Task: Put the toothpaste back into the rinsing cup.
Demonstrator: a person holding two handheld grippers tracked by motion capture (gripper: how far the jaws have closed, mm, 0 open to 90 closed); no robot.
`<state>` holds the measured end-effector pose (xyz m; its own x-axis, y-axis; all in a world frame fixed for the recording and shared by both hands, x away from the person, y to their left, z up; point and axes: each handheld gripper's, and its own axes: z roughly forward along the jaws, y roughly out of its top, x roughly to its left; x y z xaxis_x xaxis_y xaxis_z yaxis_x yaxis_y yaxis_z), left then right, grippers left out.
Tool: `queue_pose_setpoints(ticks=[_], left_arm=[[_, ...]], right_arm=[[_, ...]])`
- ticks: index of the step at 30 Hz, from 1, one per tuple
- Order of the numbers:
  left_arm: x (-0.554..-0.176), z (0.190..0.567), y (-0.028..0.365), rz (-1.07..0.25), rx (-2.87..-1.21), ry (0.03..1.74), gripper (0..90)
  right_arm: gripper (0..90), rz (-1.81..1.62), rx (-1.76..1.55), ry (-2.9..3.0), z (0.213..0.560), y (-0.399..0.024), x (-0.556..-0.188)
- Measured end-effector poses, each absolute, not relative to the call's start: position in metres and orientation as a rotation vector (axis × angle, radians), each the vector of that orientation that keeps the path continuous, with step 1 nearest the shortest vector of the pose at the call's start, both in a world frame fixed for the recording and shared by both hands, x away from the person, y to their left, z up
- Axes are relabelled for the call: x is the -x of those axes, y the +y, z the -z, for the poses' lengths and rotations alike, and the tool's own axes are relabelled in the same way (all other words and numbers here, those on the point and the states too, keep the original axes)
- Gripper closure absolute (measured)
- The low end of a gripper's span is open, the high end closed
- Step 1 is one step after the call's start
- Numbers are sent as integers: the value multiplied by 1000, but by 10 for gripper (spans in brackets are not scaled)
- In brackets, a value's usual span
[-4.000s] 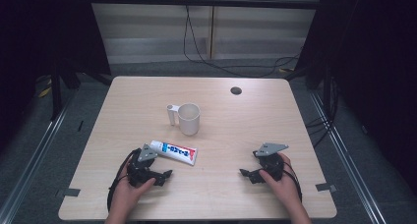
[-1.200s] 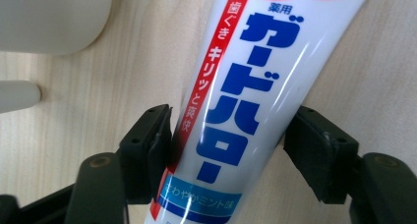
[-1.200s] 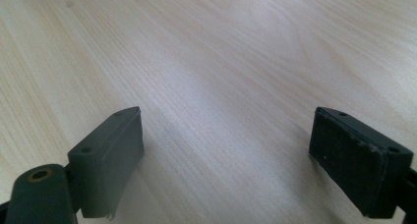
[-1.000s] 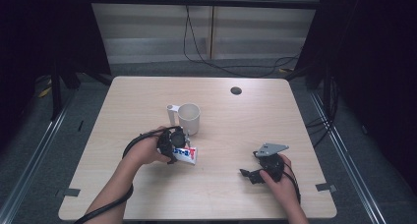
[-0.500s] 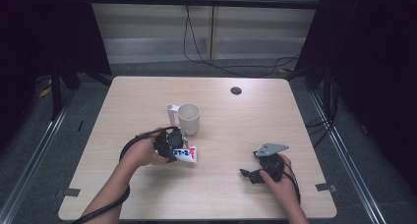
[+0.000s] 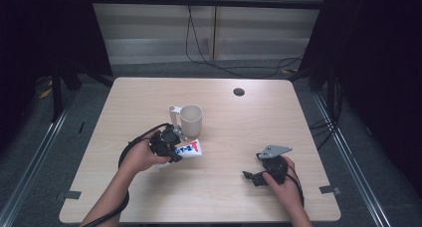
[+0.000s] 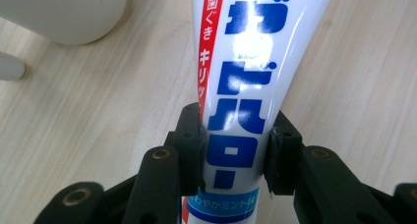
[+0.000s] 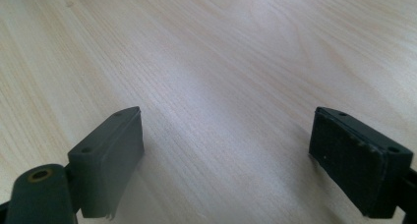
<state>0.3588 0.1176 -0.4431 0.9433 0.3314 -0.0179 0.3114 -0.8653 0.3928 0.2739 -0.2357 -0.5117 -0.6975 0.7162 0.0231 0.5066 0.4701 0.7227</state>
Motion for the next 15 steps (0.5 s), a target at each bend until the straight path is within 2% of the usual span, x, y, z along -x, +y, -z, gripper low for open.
queue_pose_setpoints(ticks=[15], left_arm=[[-360,429,130,-34,-2488,560,660]], right_arm=[[126,-1057,-1043,2438,512,-236,-274]])
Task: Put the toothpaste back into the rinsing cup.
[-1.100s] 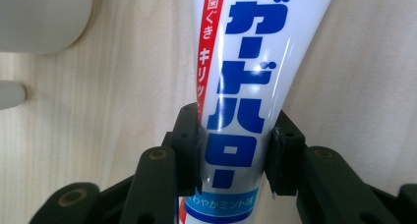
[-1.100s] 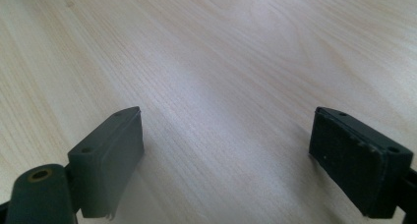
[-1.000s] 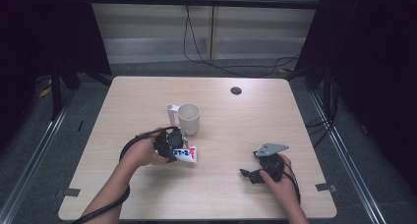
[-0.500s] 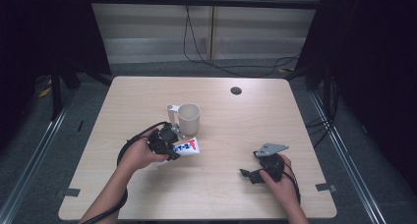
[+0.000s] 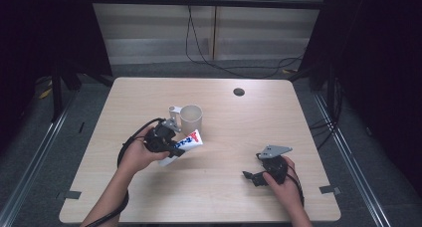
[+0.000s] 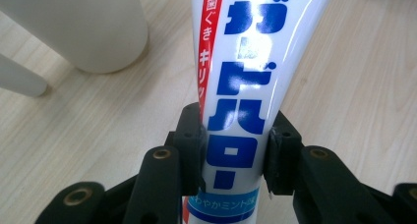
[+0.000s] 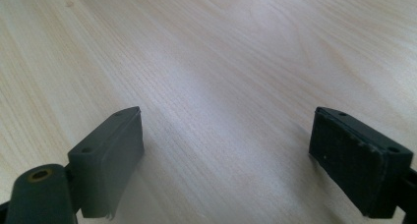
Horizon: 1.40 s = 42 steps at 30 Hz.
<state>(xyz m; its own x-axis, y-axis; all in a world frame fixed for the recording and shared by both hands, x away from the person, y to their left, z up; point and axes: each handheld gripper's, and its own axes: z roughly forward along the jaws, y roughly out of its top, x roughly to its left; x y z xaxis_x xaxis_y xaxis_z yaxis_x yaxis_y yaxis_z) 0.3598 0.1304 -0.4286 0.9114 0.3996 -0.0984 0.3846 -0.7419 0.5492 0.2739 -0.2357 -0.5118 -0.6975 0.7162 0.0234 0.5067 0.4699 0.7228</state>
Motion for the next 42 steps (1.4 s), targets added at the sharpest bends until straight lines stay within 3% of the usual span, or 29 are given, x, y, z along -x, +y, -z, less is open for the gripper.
queue_pose_setpoints(ticks=[10,42], left_arm=[[-359,417,138,-32,-2323,599,665],[-359,383,142,-215,-2089,686,665]], right_arm=[[126,-1057,-1043,2438,512,-236,-274],[126,-1056,-1043,2439,512,-236,-274]])
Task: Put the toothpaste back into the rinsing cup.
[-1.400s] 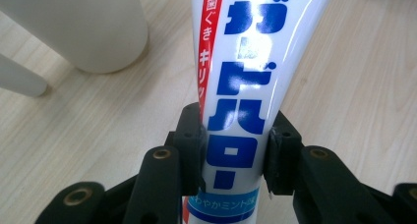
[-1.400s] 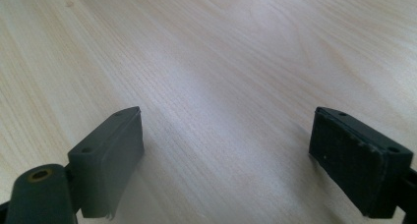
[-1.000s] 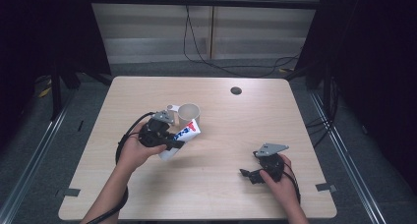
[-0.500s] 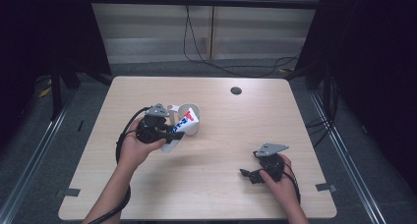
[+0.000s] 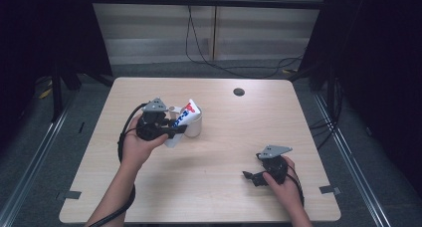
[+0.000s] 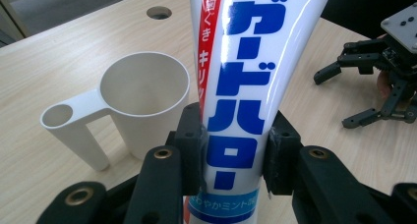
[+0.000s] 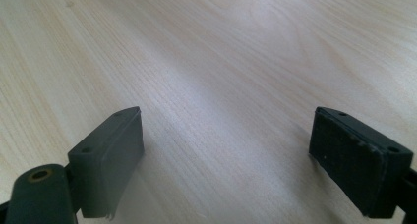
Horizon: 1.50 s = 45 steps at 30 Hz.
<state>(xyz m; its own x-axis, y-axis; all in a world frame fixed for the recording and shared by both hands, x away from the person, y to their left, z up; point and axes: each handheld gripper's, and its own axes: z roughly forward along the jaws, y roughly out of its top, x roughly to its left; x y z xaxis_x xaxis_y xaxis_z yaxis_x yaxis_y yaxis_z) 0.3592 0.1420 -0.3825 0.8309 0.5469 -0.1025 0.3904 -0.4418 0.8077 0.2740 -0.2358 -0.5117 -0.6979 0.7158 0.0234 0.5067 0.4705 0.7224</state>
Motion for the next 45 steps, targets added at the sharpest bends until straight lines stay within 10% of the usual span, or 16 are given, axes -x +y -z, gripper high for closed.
queue_pose_setpoints(ticks=[45], left_arm=[[-374,363,126,-340,-1977,714,676]], right_arm=[[126,-1056,-1042,2438,512,-236,-274]])
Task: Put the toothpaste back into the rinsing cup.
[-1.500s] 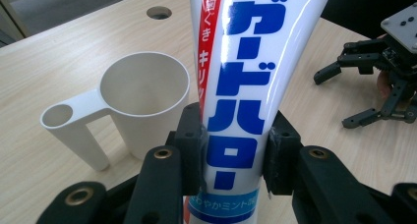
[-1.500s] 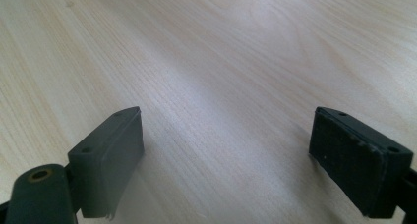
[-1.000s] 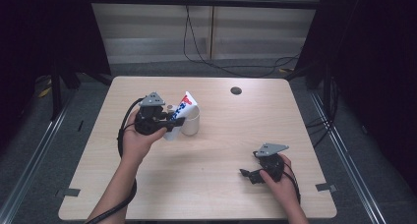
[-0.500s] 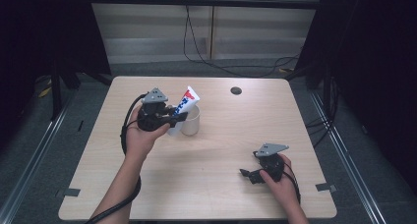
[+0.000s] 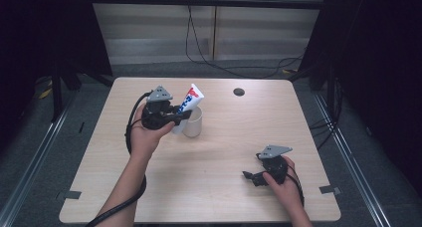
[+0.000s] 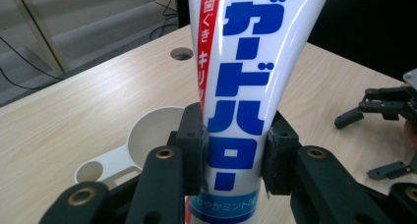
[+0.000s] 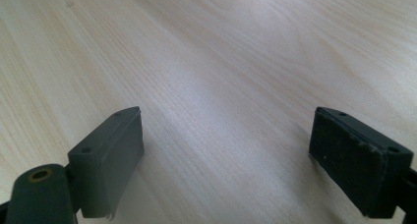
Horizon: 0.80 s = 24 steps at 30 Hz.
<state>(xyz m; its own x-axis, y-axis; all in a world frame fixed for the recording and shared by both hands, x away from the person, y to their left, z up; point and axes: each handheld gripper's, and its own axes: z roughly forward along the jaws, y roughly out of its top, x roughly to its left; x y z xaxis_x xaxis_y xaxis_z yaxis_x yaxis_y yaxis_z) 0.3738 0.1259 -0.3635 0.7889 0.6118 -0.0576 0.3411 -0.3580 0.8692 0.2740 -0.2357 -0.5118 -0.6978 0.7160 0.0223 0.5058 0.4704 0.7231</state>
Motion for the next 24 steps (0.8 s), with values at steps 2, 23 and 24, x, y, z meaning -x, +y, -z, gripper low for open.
queue_pose_setpoints(ticks=[2,23,24], left_arm=[[-376,363,126,-337,-1964,727,677],[-393,358,117,-347,-1939,766,678],[-394,358,116,-348,-1934,764,677]], right_arm=[[126,-1056,-1042,2438,512,-236,-274],[126,-1057,-1044,2438,512,-236,-274],[126,-1057,-1043,2438,512,-236,-274]])
